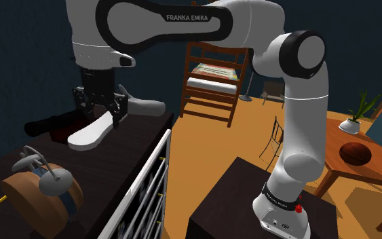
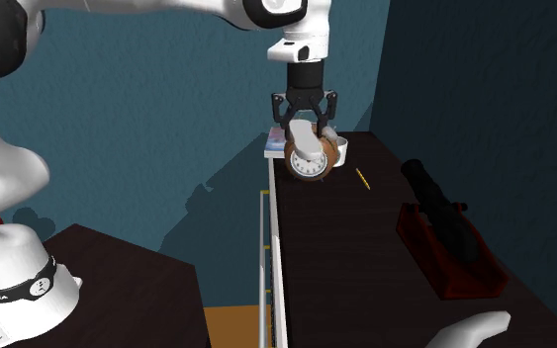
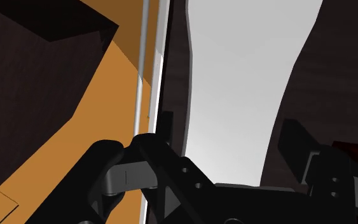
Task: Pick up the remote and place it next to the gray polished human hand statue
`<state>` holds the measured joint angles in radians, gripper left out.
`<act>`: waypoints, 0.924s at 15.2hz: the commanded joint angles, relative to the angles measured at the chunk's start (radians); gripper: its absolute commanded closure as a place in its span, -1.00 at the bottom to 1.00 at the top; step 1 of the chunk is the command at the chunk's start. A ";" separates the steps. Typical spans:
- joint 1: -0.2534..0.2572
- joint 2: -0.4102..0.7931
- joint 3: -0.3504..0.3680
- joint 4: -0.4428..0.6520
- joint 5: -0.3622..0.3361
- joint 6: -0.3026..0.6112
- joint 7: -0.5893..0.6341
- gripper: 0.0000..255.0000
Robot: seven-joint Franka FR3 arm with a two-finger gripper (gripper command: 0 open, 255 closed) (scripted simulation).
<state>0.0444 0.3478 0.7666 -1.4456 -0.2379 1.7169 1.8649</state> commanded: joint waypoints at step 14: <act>-0.031 0.261 -0.111 0.415 -0.111 -0.162 -0.247 1.00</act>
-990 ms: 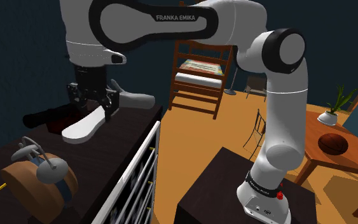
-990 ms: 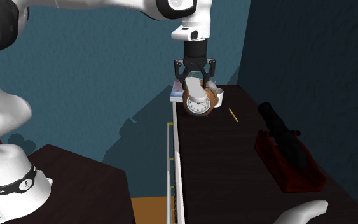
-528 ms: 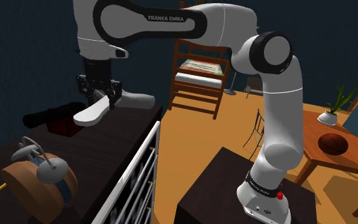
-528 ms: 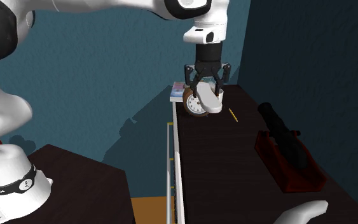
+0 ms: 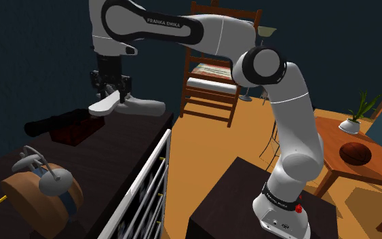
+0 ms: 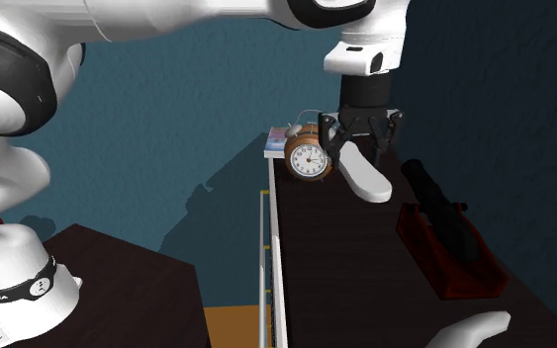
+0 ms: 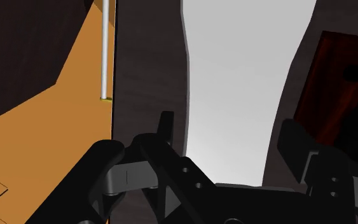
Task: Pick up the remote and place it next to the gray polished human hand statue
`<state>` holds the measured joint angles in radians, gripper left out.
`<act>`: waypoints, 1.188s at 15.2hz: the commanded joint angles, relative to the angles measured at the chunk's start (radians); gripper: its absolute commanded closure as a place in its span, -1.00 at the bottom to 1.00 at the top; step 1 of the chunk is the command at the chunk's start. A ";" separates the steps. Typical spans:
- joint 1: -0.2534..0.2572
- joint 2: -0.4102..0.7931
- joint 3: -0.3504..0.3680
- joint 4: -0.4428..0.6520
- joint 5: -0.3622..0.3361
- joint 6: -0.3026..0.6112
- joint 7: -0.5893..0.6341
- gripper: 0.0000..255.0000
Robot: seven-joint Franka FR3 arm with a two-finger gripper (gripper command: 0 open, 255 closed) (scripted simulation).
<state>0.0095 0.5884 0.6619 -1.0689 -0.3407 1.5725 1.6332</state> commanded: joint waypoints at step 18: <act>-0.070 -0.005 -0.007 -0.259 -0.004 0.243 0.011 1.00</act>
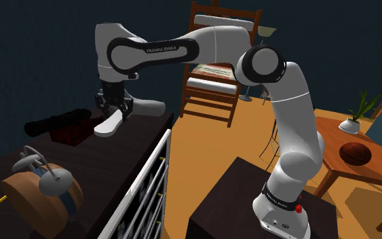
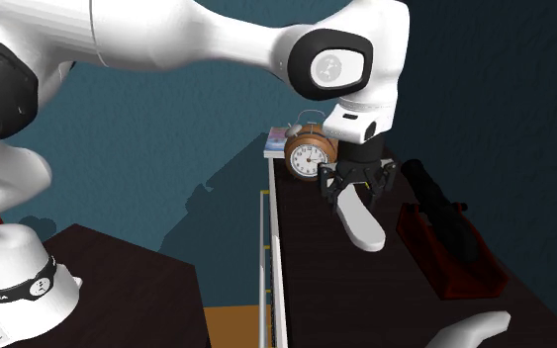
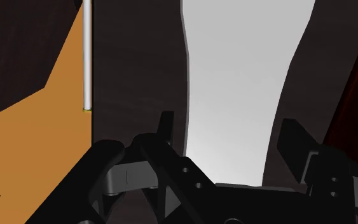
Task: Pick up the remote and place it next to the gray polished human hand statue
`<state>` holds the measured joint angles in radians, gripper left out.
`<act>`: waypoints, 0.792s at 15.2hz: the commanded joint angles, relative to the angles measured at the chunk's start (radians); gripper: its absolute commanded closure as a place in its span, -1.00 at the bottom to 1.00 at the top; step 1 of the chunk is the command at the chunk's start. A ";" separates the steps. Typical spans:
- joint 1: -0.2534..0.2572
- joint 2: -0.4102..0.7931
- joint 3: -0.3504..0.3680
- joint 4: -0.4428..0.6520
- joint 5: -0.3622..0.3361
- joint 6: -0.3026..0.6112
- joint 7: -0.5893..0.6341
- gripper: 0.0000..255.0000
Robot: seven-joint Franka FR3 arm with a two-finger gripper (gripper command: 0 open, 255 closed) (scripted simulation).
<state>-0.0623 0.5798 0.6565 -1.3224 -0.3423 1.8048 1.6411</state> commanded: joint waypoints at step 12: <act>-0.009 0.039 -0.018 -0.119 -0.030 0.149 0.024 1.00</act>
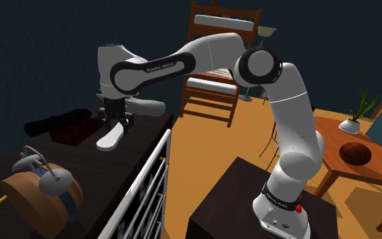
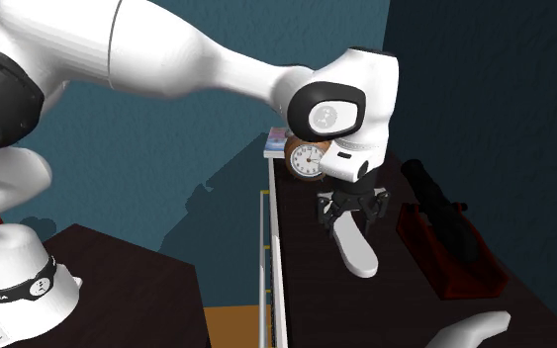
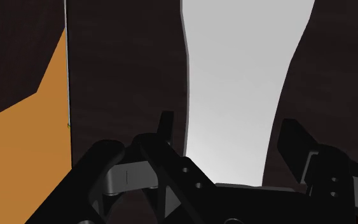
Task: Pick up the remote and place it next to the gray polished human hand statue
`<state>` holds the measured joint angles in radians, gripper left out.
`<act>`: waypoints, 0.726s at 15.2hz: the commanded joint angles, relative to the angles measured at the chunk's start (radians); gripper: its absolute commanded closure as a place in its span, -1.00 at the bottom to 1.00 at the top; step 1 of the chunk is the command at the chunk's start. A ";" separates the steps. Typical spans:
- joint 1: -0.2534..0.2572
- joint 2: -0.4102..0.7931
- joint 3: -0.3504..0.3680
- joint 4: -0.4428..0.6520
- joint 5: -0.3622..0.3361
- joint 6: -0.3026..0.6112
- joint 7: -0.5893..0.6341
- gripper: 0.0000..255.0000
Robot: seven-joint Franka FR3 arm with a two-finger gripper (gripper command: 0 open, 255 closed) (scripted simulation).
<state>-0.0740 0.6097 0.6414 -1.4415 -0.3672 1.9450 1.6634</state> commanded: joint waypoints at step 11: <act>0.005 0.040 -0.018 -0.042 -0.026 0.078 0.015 1.00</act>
<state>-0.0692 0.6493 0.6238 -1.4842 -0.3927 2.0222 1.6781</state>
